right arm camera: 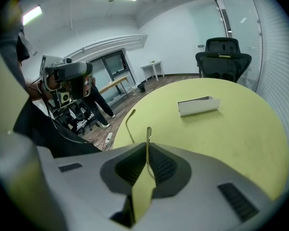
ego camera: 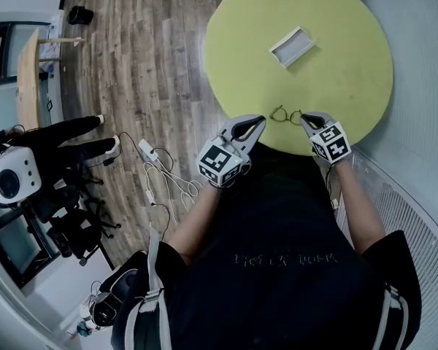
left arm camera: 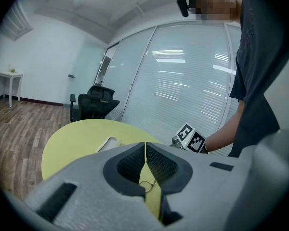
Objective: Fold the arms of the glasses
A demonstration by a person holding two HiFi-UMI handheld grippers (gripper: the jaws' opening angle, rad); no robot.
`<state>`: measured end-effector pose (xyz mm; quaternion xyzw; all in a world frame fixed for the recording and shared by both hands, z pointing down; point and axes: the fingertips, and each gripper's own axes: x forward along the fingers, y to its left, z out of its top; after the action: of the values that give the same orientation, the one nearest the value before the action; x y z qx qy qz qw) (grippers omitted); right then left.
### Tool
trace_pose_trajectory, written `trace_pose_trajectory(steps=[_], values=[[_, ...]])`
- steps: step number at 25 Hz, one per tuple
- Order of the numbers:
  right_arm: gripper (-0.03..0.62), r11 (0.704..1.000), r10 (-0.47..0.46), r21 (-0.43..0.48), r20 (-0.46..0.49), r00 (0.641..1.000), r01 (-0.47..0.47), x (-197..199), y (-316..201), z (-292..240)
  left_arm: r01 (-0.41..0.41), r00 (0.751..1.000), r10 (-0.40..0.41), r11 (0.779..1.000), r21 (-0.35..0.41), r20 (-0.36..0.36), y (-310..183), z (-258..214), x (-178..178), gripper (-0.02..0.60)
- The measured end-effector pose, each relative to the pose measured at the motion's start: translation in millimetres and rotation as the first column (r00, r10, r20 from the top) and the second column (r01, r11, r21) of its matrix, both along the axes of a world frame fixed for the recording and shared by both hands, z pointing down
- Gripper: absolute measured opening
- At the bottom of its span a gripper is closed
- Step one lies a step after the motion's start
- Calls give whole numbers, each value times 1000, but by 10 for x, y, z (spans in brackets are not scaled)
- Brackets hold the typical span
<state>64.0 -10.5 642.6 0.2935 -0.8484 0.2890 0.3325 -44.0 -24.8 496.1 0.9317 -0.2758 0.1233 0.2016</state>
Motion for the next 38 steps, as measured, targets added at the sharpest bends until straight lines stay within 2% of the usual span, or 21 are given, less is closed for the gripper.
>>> trace_pose_trajectory(steps=[5, 9, 21, 32, 38], values=[[32, 997, -74, 23, -30, 997, 75, -67, 24, 1, 11, 1000, -11, 1000, -7, 2, -4, 16, -11, 20], [32, 991, -131, 7, -54, 990, 131, -184, 93, 34, 29, 1000, -29, 999, -17, -7, 32, 27, -31, 21], [32, 959, -275, 35, -114, 955, 280, -599, 43, 135, 89, 996, -89, 995, -40, -1, 158, 58, -190, 21], [32, 938, -341, 17, -149, 928, 347, -820, 37, 270, 120, 993, -121, 991, -53, -2, 176, 64, -284, 21], [32, 941, -335, -16, -153, 930, 337, -924, 60, 442, 109, 994, -109, 992, -58, 3, 228, 72, -333, 21]])
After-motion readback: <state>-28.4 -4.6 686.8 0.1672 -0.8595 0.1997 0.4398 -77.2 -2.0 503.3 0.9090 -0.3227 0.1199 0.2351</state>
